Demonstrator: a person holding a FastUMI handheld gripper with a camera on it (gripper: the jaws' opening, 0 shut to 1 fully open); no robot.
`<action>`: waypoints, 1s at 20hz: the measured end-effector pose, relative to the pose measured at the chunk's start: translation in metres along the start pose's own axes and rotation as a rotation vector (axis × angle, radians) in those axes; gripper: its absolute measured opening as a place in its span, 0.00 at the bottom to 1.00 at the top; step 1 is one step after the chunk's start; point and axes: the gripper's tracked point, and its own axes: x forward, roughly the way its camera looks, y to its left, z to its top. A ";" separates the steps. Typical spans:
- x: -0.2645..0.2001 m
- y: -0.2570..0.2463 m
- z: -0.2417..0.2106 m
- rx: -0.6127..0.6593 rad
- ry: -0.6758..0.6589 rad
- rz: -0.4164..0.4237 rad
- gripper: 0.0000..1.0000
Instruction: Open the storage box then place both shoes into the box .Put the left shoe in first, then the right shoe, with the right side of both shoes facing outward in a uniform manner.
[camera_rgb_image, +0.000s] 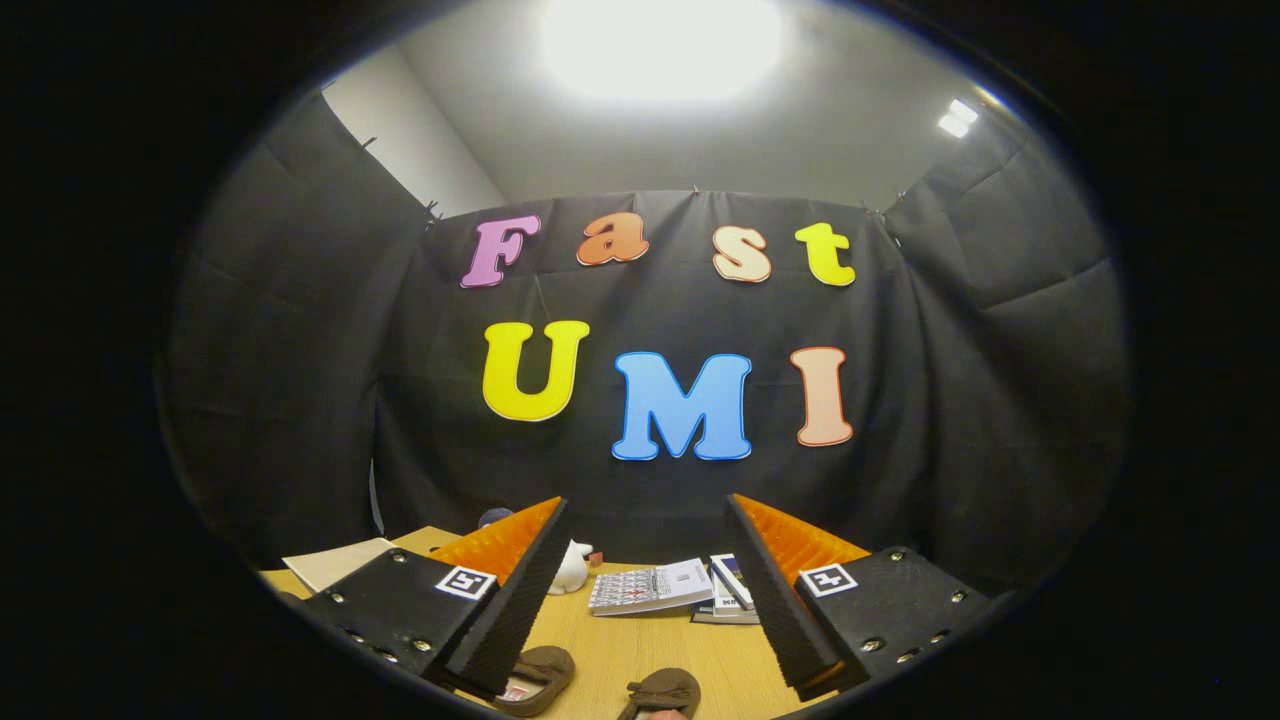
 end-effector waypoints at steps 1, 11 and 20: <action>0.000 0.001 0.000 -0.004 -0.003 0.000 0.95; 0.002 0.014 -0.019 0.070 0.050 0.009 0.95; 0.007 0.083 -0.066 0.331 0.220 0.139 0.96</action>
